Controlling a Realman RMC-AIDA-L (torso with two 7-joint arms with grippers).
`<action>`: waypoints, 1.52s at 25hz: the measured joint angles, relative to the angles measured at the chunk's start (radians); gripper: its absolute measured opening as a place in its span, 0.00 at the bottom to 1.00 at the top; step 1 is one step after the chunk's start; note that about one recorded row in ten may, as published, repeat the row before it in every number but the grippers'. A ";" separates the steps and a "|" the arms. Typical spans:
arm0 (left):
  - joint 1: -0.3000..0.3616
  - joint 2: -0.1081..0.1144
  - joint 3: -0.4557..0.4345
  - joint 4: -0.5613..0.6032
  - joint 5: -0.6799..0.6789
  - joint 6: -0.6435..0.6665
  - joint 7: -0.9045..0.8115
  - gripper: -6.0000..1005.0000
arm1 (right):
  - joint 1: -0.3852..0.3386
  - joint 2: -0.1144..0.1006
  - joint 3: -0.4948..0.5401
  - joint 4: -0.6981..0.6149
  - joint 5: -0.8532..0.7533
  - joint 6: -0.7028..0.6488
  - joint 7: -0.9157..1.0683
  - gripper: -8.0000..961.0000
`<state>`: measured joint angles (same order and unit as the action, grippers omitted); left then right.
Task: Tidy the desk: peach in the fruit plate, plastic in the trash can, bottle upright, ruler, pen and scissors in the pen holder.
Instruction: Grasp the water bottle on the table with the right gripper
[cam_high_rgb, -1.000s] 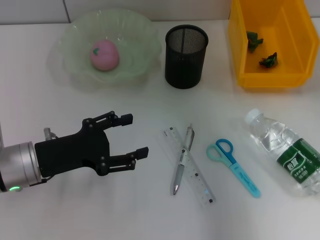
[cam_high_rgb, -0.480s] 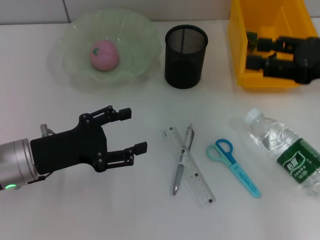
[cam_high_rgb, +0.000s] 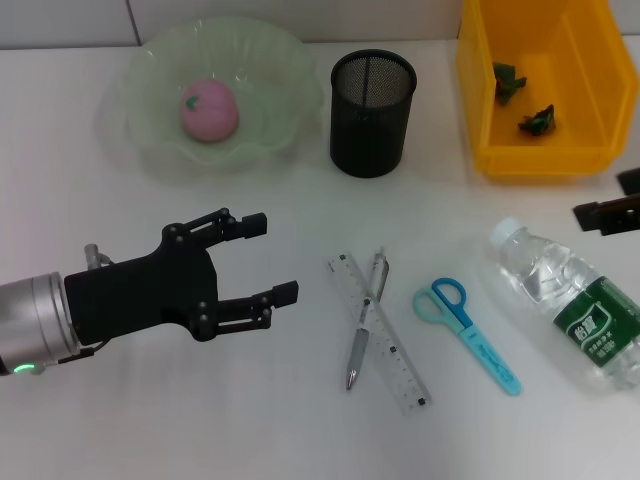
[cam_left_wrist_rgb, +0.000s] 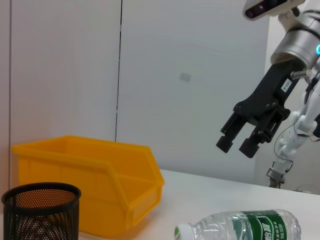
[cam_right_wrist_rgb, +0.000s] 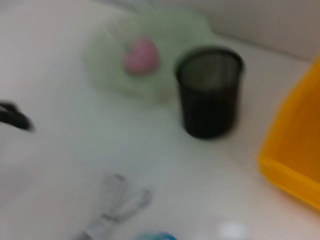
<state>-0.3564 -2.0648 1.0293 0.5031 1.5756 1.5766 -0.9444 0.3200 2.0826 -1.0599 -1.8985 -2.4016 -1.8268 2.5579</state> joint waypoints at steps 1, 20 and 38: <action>0.000 0.000 0.000 0.000 0.000 0.000 0.000 0.84 | 0.015 -0.001 -0.024 -0.032 -0.055 -0.023 0.070 0.74; -0.003 0.000 0.000 0.000 0.006 -0.020 -0.002 0.84 | 0.134 -0.001 -0.271 0.217 -0.326 -0.040 0.221 0.74; -0.013 0.000 0.001 -0.004 0.006 -0.029 -0.002 0.84 | 0.134 0.001 -0.329 0.411 -0.358 0.087 0.214 0.74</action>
<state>-0.3696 -2.0648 1.0304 0.4995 1.5815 1.5473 -0.9465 0.4536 2.0832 -1.3892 -1.4876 -2.7592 -1.7397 2.7720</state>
